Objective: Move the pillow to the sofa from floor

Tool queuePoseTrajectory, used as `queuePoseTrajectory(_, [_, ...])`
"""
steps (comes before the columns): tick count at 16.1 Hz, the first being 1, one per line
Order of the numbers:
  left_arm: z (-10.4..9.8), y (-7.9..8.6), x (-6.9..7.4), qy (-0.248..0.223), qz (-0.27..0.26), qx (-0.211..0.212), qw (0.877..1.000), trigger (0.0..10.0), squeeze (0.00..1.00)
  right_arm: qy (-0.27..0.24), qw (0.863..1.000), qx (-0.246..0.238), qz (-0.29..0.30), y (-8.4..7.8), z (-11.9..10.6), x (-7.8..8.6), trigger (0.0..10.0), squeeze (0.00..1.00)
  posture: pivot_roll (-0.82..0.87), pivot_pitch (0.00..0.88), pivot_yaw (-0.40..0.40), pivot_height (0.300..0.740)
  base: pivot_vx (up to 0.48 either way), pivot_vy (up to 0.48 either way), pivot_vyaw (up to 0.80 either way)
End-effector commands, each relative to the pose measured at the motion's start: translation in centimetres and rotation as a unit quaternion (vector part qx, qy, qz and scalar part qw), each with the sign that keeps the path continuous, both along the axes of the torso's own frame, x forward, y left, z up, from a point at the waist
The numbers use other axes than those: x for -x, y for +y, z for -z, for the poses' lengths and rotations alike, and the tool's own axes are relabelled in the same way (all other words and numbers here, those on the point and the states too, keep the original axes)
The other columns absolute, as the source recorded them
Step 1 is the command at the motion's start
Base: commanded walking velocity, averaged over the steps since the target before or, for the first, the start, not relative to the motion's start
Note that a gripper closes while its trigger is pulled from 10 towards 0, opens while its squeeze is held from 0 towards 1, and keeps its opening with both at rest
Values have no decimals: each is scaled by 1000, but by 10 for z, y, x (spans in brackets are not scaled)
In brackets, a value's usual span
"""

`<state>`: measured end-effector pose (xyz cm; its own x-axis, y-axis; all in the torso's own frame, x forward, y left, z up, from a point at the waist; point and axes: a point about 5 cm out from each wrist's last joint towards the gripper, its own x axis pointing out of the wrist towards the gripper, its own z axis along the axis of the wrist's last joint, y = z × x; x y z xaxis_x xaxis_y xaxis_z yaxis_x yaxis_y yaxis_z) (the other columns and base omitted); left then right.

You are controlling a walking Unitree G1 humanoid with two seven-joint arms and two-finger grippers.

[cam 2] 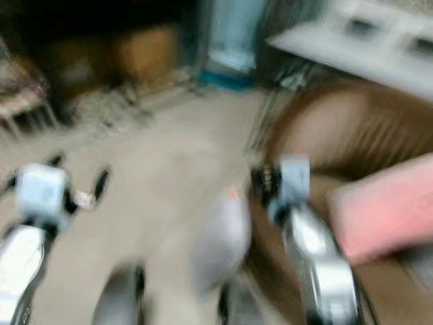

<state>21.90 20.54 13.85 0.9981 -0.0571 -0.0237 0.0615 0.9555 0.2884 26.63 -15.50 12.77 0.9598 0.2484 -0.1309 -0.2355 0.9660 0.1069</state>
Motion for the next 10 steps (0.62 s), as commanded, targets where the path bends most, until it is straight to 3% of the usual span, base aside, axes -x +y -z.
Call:
queuePoseTrajectory(1, [-4,-3,-3,-7,7,1,1000,10000,0,13,1000,4,-6,3,7,3,10000,0,0,0,-100,591,0,0,0])
queuePoseTrajectory(4, [-4,-3,-2,-7,17,11,1000,10000,0,15,1000,7,-4,3,8,3,10000,0,0,0,-100,591,0,0,0])
queuePoseTrajectory(10, [-3,-3,-3,-5,21,16,1000,10000,0,20,1000,10,4,2,10,3,10000,0,-1,0,-103,591,322,0,0])
